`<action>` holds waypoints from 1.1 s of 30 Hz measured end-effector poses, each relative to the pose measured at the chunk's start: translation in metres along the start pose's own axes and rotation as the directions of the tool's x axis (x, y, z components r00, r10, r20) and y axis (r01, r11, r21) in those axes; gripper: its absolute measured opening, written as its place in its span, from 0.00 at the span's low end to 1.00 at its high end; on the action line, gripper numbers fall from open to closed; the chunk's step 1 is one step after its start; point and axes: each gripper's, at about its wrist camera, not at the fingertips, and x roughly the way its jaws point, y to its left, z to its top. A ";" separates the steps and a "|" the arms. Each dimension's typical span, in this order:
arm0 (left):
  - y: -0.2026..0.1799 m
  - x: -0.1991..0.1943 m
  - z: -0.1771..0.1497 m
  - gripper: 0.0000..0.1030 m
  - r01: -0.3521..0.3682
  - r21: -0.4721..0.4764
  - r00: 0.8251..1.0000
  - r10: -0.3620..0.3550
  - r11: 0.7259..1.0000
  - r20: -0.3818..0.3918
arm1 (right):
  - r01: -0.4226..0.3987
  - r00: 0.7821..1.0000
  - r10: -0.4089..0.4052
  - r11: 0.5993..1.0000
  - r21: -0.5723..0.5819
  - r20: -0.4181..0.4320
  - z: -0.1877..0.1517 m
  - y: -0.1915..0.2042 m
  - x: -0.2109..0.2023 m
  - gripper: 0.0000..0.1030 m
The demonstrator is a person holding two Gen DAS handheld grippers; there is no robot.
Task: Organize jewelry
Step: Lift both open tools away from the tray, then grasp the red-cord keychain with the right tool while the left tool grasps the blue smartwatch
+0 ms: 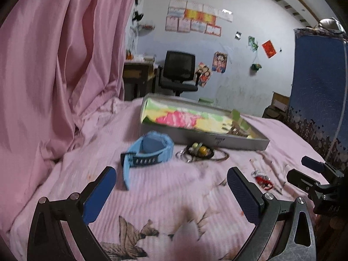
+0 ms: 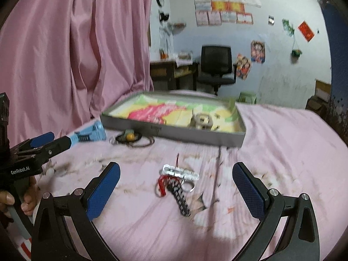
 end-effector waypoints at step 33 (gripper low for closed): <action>0.049 0.082 0.029 0.99 -0.002 -0.126 0.979 -0.024 0.992 -0.203 | -0.108 0.973 0.108 0.994 0.012 -0.205 -0.013 0.027 0.051 0.24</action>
